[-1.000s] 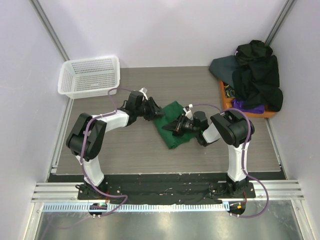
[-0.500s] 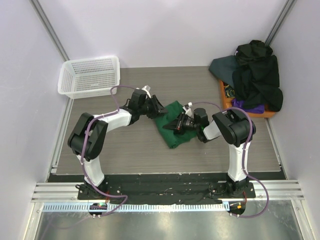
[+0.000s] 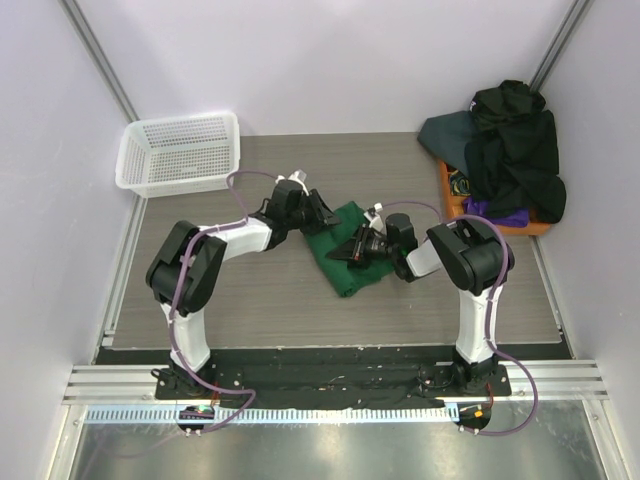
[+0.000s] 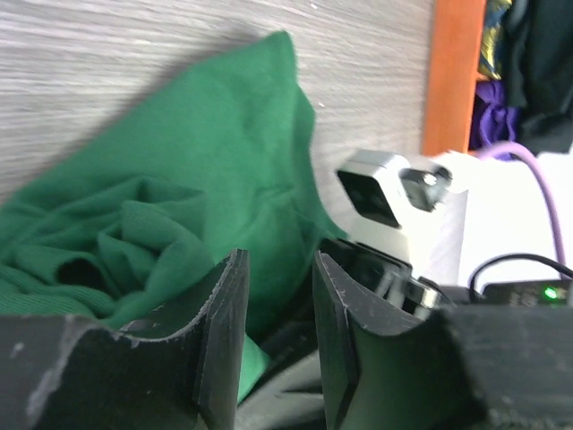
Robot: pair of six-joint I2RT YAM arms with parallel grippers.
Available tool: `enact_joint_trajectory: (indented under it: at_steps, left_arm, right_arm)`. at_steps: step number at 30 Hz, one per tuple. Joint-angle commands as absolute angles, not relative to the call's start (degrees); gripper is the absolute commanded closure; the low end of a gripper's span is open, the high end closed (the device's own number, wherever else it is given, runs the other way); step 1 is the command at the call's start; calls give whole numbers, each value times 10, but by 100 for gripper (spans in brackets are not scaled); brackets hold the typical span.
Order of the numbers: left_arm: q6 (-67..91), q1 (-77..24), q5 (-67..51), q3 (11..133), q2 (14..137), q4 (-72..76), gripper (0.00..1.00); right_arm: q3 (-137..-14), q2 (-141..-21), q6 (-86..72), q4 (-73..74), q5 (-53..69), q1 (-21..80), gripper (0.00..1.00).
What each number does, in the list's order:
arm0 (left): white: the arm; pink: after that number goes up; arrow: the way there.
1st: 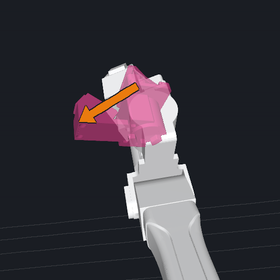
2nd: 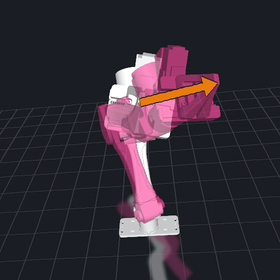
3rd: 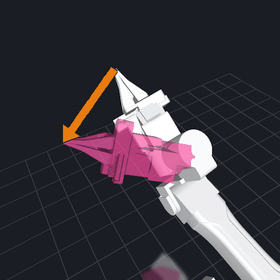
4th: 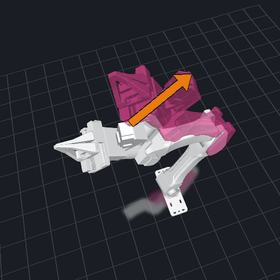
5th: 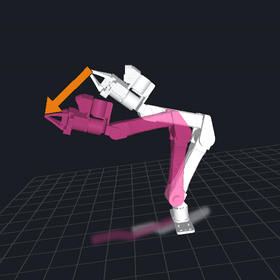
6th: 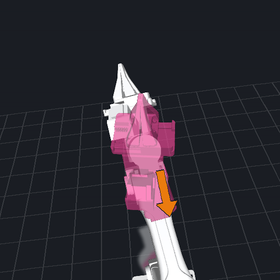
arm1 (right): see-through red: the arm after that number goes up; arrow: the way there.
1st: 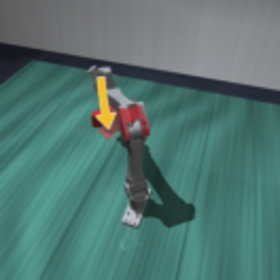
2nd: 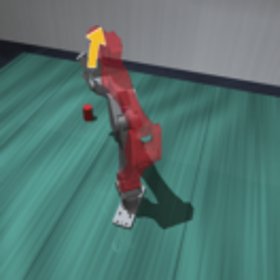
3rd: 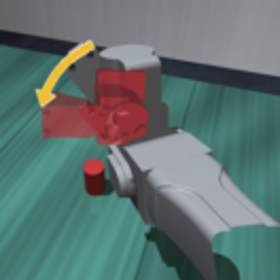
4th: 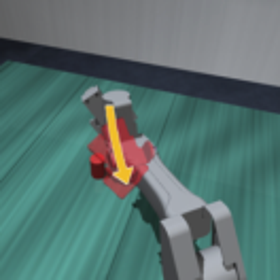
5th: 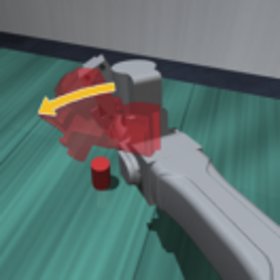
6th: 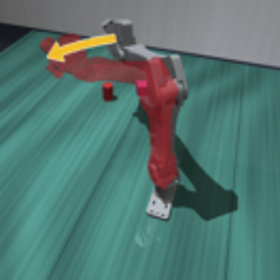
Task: Roll the t-shirts
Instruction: Roll the T-shirt to the center of the board.
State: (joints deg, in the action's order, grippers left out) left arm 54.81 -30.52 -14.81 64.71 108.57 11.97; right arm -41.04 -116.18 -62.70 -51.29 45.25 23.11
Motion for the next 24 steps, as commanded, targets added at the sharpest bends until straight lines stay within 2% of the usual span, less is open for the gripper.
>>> enact_joint_trajectory:
  at_steps: [1, 4, 12, 16, 20, 23, 24]
  left_arm:
    - [550, -306, -108, 623, 1097, 191, 62]
    - [556, -306, -122, 599, 1101, 266, 62]
    - [580, -278, -183, 637, 1165, 291, 63]
    - [555, -271, -175, 650, 1164, 237, 63]
    - [558, -271, -198, 650, 1180, 250, 63]
    - [561, -271, -207, 643, 1189, 279, 63]
    - [559, -272, -214, 643, 1191, 284, 63]
  right_arm:
    - [-416, -1151, -579, -446, 431, 225, 99]
    - [-417, -1160, -584, -453, 432, 225, 99]
    - [-409, -1141, -568, -433, 422, 217, 96]
    - [-409, -1122, -552, -403, 418, 218, 82]
    - [-411, -1106, -537, -378, 409, 218, 78]
    - [-417, -1088, -521, -351, 403, 219, 71]
    - [-419, -1080, -513, -338, 401, 217, 66]
